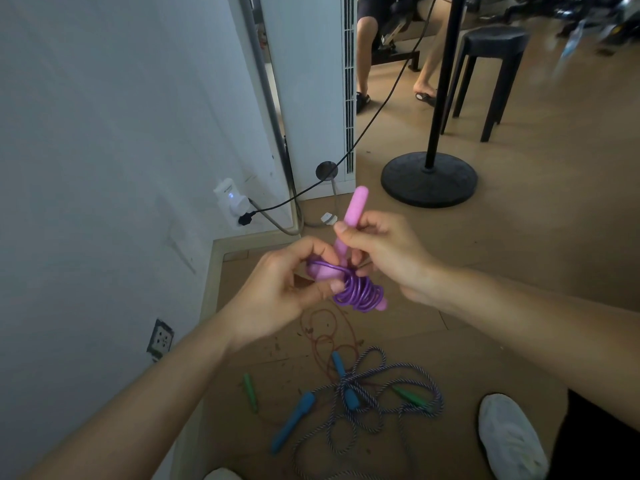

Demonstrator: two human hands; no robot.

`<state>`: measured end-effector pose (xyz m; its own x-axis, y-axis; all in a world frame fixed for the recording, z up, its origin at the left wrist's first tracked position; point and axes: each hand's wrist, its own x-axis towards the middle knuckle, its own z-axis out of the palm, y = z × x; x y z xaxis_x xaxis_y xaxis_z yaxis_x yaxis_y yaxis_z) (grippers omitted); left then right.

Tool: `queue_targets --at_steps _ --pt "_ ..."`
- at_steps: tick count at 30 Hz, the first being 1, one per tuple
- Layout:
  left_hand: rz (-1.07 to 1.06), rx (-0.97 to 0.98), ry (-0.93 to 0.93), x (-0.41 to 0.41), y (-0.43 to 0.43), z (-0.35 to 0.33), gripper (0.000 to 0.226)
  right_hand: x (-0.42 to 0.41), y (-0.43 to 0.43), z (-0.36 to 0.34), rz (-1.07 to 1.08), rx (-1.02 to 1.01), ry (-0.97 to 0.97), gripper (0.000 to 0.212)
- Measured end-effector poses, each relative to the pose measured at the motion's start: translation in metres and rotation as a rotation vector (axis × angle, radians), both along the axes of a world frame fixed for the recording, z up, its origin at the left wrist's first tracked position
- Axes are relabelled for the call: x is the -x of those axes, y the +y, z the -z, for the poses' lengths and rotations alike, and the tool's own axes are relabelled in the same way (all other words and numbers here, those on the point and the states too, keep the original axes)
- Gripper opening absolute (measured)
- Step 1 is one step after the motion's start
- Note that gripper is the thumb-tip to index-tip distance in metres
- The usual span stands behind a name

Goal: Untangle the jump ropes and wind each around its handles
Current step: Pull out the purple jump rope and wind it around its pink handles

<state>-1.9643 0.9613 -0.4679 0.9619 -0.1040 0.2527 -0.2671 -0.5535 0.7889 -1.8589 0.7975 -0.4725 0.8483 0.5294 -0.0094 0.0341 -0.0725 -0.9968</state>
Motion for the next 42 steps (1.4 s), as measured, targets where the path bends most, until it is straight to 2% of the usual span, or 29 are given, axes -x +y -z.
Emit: queue_targets --at_steps 3,6,9,13,16,22,26,28,31,33,37,40,42 --pt "0.017 -0.095 -0.004 0.0 0.008 0.0 0.035 0.001 -0.002 -0.001 -0.036 0.007 0.052 0.028" --pt "-0.026 -0.182 -0.081 -0.001 0.01 0.001 0.024 -0.001 -0.003 -0.006 -0.026 -0.018 0.132 0.028" --pt "-0.067 -0.173 -0.118 -0.002 0.006 0.002 0.022 -0.006 -0.005 -0.008 -0.009 -0.061 0.227 0.026" --pt "-0.126 0.041 -0.043 -0.002 0.014 0.001 0.012 -0.016 -0.014 -0.01 0.047 -0.094 0.36 0.018" --pt "-0.213 0.239 -0.011 -0.004 0.025 0.003 0.015 -0.024 -0.019 -0.014 0.046 -0.16 0.468 0.011" --pt "-0.426 0.288 -0.064 -0.012 0.035 0.011 0.012 -0.025 -0.02 -0.004 0.128 -0.218 0.67 0.017" --pt "-0.472 0.386 -0.057 -0.014 0.036 0.009 0.014 -0.022 -0.023 0.005 0.111 -0.12 0.804 0.034" --pt "-0.439 0.36 -0.043 -0.013 0.035 0.01 0.011 -0.02 -0.025 0.005 -0.01 0.003 0.743 0.038" --pt "-0.366 0.326 -0.036 -0.012 0.035 0.011 0.01 -0.018 -0.026 0.001 -0.148 0.135 0.506 0.043" --pt "-0.318 0.28 -0.025 -0.013 0.034 0.01 0.011 -0.017 -0.024 0.0 -0.178 0.12 0.313 0.041" --pt "-0.246 0.265 -0.004 -0.014 0.031 0.009 0.012 -0.014 -0.015 0.003 -0.198 0.069 -0.054 0.024" --pt "-0.184 0.283 0.017 -0.013 0.028 0.007 0.01 -0.013 -0.008 0.006 -0.311 0.141 -0.356 0.041" --pt "-0.149 0.315 0.037 -0.012 0.026 0.006 0.008 -0.01 -0.004 0.01 -0.403 0.124 -0.388 0.05"
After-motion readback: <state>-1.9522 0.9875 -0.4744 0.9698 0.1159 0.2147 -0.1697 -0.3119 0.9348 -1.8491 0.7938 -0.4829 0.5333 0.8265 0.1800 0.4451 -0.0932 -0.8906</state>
